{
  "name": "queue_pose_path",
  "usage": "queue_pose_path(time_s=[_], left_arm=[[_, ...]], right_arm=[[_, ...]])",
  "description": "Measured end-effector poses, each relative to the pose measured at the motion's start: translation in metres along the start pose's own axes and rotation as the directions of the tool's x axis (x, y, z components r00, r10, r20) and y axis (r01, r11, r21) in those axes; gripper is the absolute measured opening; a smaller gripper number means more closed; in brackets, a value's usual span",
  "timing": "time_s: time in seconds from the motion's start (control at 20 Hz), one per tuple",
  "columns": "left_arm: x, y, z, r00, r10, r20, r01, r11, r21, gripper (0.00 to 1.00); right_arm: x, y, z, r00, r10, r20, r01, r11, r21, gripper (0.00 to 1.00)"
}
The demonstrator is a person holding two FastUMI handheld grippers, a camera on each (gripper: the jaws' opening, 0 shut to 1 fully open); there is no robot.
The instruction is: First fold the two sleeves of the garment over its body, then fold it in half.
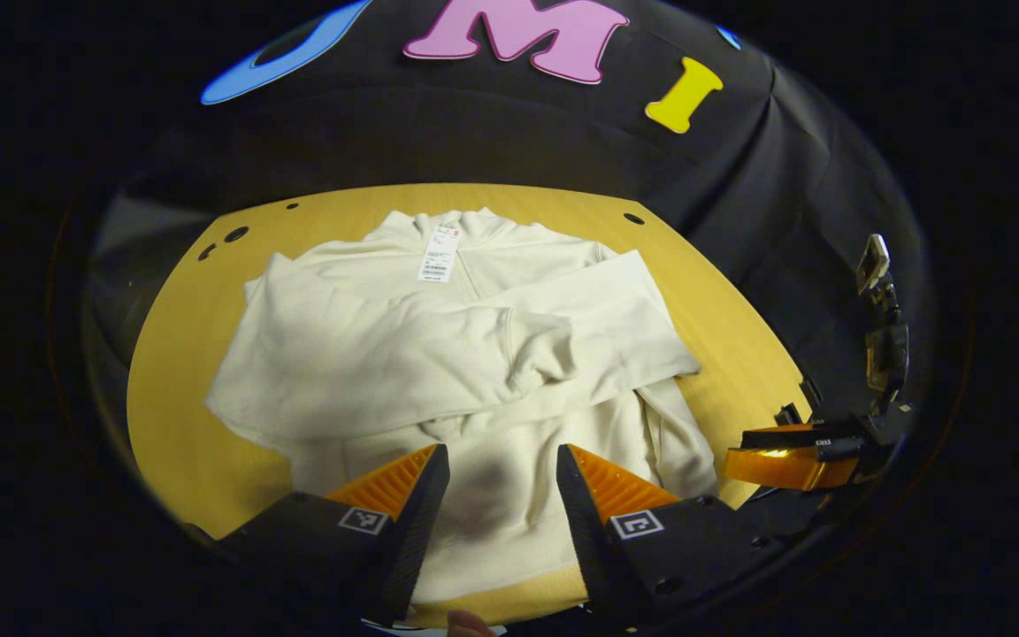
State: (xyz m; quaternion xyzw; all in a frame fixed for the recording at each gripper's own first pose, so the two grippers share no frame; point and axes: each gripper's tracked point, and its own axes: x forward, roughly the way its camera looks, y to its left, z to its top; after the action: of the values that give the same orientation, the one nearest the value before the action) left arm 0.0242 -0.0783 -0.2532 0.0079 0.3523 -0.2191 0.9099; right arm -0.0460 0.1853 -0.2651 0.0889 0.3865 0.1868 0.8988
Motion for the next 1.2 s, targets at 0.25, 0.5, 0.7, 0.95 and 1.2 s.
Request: queue_pose_path(time_s=[0.25,0.5,0.7,0.95,1.2], left_arm=[[-0.029,0.037,-0.04,0.998,0.061,-0.027,-0.063,0.996,-0.055,0.77],[-0.035,0.062,-0.06,0.993,0.102,-0.061,-0.108,0.988,-0.106,0.78],[-0.034,0.063,-0.066,0.991,0.106,-0.083,-0.114,0.988,-0.101,0.78],[-0.043,0.067,-0.075,0.985,0.136,-0.102,-0.147,0.983,-0.106,0.78],[-0.044,0.079,-0.094,0.972,0.176,-0.154,-0.194,0.974,-0.113,0.78]], right_arm=[[0.0,0.003,-0.003,1.0,0.012,-0.016,-0.012,1.0,-0.015,0.78],[0.007,0.007,-0.006,1.0,0.01,-0.03,-0.01,1.0,-0.024,0.78],[0.009,0.009,-0.011,0.999,0.009,-0.048,-0.011,0.999,-0.033,0.78],[0.014,0.013,-0.014,0.998,0.01,-0.067,-0.014,0.998,-0.058,0.78],[0.02,0.011,-0.019,0.996,0.003,-0.09,-0.009,0.998,-0.065,0.78]])
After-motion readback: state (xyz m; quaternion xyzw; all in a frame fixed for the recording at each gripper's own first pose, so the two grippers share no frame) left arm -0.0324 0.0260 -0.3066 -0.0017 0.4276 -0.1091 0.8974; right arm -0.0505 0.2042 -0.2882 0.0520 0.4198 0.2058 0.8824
